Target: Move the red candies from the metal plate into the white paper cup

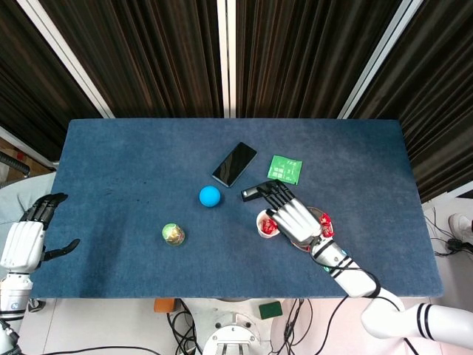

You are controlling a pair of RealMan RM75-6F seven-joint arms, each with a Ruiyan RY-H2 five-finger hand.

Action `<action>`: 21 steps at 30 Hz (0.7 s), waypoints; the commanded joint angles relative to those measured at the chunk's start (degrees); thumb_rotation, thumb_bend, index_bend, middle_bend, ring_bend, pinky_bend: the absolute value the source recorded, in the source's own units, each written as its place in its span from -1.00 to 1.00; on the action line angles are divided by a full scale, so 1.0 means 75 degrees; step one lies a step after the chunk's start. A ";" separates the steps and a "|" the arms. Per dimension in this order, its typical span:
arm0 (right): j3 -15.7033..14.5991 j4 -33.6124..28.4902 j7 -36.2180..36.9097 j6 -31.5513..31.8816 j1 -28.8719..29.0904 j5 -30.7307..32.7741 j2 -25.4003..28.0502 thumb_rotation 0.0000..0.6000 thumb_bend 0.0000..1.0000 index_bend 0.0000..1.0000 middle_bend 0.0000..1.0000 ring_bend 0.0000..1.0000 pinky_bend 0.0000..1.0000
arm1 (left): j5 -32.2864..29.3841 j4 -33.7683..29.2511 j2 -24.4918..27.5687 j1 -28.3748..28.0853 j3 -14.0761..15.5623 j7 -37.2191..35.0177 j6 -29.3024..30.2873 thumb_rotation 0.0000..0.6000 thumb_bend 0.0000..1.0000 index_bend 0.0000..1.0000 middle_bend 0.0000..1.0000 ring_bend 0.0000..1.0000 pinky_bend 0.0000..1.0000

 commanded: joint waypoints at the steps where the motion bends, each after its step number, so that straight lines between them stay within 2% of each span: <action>1: -0.0002 0.0180 -0.0115 -0.0133 0.0140 0.0166 -0.0222 1.00 -0.22 0.08 -1.00 -1.00 -1.00 | -0.0022 0.0040 -0.0010 -0.0015 0.0002 -0.0026 -0.0044 1.00 -0.76 -0.69 -0.73 -0.81 -0.52; 8: -0.0054 0.0208 -0.0368 -0.0203 0.0326 0.0451 -0.0340 1.00 -0.24 0.00 -1.00 -1.00 -1.00 | -0.0029 0.0096 -0.0032 -0.0024 -0.0021 -0.0078 -0.0035 1.00 -0.76 -0.69 -0.73 -0.81 -0.52; 13: -0.0130 0.0157 -0.0427 -0.0197 0.0378 0.0591 -0.0323 1.00 -0.29 -0.37 -1.00 -1.00 -1.00 | -0.0035 0.0105 -0.0029 -0.0011 -0.0018 -0.0090 -0.0024 1.00 -0.76 -0.69 -0.73 -0.81 -0.52; 15: -0.0164 0.0113 -0.0424 -0.0180 0.0388 0.0640 -0.0306 1.00 -0.30 -0.43 -1.00 -1.00 -1.00 | -0.0026 0.0100 -0.0030 -0.0009 -0.0014 -0.0083 -0.0017 1.00 -0.76 -0.69 -0.73 -0.81 -0.52; 21: -0.0371 -0.0239 -0.0215 0.0426 0.0106 0.0212 0.0104 1.00 -0.30 -0.46 -1.00 -1.00 -1.00 | -0.0014 0.0069 -0.0020 0.0005 -0.0009 -0.0050 0.0008 1.00 -0.76 -0.69 -0.73 -0.81 -0.52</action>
